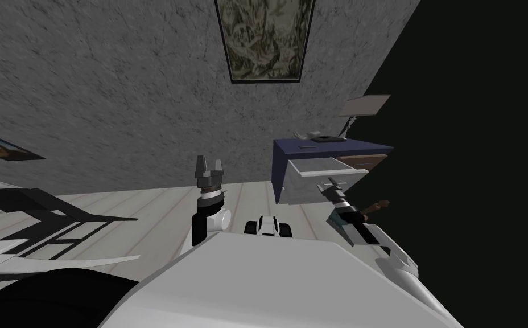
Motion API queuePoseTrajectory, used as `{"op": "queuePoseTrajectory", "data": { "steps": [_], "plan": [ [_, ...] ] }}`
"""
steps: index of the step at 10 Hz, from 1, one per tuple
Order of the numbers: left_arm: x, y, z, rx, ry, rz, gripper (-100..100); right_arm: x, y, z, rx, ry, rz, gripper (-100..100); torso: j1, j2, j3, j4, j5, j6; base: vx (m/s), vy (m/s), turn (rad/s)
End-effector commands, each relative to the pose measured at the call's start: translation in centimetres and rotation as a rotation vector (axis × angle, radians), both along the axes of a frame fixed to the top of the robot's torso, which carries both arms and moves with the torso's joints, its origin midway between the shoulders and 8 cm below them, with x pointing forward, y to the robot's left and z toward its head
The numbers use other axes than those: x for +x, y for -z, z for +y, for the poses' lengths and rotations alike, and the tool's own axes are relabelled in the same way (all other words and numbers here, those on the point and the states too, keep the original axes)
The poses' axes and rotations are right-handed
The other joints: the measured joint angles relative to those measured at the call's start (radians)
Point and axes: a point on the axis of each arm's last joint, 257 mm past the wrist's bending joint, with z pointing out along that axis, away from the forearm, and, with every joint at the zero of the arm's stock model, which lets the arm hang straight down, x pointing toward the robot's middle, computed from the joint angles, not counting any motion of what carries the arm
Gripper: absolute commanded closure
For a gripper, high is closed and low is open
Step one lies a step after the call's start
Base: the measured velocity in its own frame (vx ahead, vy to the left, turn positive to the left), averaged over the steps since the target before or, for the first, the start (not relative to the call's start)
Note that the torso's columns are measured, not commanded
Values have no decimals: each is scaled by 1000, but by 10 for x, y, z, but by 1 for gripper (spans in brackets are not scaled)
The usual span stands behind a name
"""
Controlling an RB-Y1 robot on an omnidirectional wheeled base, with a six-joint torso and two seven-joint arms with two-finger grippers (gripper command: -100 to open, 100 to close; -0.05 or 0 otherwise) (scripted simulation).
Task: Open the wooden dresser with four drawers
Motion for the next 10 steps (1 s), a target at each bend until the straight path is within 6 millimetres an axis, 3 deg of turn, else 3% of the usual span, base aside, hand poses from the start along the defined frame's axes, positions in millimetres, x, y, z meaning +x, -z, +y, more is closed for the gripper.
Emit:
{"op": "queuePoseTrajectory", "data": {
  "steps": [1, 4, 5, 6, 10],
  "plan": [
    [0, 0, 0, 0, 0, 0, 0, 8, -21, -12, 3, 3, 1, -100, -1, 2, 1, 1, 0, 0, -34, 47, 21],
    [0, 0, 0, 0, 0, 0, 0, 18, -44, -25, 5, 8, 0, -100, -2, 5, 3, 1, -1, 0, -37, 50, 15],
    [0, 0, 0, 0, 0, 0, 0, 17, -40, -22, 3, 7, 0, -100, -3, 5, 3, 1, -1, 0, -19, 18, -2],
    [0, 0, 0, 0, 0, 0, 0, 17, -39, -23, 5, 10, 3, 0, -3, 5, 3, 2, -1, 0, 0, 0, 0],
    [0, 0, 0, 0, 0, 0, 0, 17, -38, -23, 5, 10, 5, 0, -3, 4, 3, 1, -1, 0, 0, 0, 0]
  ]
}}
